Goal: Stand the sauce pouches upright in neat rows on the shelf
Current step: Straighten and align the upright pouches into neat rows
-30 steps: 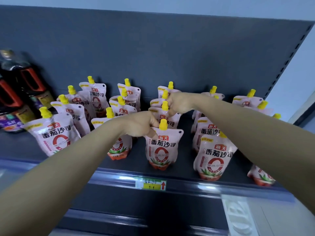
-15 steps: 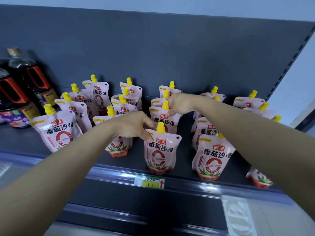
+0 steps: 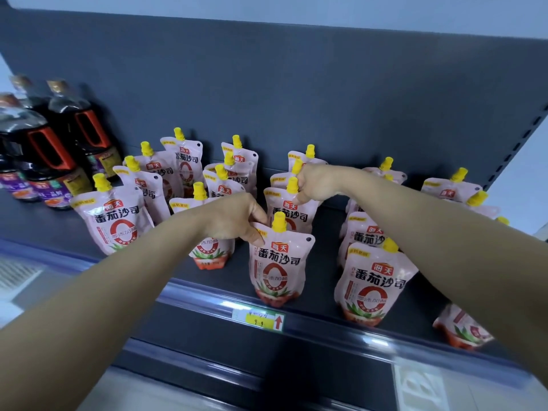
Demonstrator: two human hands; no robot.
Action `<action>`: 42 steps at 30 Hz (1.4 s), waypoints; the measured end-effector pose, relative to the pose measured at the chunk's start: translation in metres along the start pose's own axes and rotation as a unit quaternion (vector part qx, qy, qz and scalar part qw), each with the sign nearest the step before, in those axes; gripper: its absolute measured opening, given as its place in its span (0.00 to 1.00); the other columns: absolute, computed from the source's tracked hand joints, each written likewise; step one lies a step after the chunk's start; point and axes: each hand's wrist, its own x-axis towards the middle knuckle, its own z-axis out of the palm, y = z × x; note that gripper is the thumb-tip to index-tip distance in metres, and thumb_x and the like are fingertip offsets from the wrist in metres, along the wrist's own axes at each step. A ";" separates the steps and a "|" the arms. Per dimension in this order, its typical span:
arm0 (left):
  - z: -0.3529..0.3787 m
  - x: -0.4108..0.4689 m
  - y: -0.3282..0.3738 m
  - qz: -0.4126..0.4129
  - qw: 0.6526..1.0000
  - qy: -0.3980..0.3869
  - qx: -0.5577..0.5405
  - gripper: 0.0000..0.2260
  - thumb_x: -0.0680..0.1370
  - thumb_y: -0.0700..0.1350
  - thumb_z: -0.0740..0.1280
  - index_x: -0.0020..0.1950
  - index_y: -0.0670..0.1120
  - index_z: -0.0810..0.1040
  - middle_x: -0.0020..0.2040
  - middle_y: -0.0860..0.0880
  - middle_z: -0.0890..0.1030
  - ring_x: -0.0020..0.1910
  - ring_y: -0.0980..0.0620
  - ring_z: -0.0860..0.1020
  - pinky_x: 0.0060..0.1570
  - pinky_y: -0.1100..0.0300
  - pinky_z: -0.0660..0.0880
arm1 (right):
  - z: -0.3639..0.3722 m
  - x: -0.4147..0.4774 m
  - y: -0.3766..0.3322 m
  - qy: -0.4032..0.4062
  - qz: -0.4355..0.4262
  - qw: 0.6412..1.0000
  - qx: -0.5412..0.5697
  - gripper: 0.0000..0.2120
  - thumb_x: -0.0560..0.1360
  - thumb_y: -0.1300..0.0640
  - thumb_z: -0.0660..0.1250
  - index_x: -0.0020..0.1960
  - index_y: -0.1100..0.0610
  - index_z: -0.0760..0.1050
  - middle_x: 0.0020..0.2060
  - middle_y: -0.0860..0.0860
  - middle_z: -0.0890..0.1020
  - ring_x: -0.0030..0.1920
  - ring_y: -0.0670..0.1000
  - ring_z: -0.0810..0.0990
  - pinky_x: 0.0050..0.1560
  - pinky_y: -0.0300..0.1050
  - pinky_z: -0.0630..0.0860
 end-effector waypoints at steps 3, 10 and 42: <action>-0.002 -0.002 -0.001 0.000 1.000 -0.017 -0.007 0.09 0.69 0.38 0.74 0.35 0.53 0.82 0.37 0.55 0.84 0.37 0.61 0.80 0.47 0.62 0.76 | -0.001 -0.003 -0.001 -0.005 -0.007 1.000 -0.019 0.18 0.76 0.50 0.66 0.35 0.60 0.67 0.29 0.51 0.66 0.40 0.54 0.69 0.41 0.43 0.66; -0.007 -0.002 -0.010 -0.003 0.997 -0.072 -0.004 0.06 0.70 0.43 0.74 0.45 0.50 0.84 0.43 0.57 0.85 0.44 0.61 0.81 0.51 0.61 0.76 | -0.003 -0.010 -0.005 -0.024 -0.002 1.000 0.010 0.16 0.75 0.52 0.67 0.35 0.59 0.67 0.34 0.53 0.68 0.41 0.54 0.68 0.43 0.44 0.66; -0.043 0.046 -0.010 0.110 0.987 0.051 0.105 0.12 0.75 0.40 0.67 0.59 0.45 0.76 0.46 0.51 0.76 0.44 0.53 0.74 0.32 0.70 0.66 | -0.030 -0.006 -0.001 0.122 0.171 0.969 0.129 0.18 0.74 0.61 0.69 0.64 0.59 0.76 0.62 0.54 0.79 0.62 0.55 0.76 0.64 0.46 0.71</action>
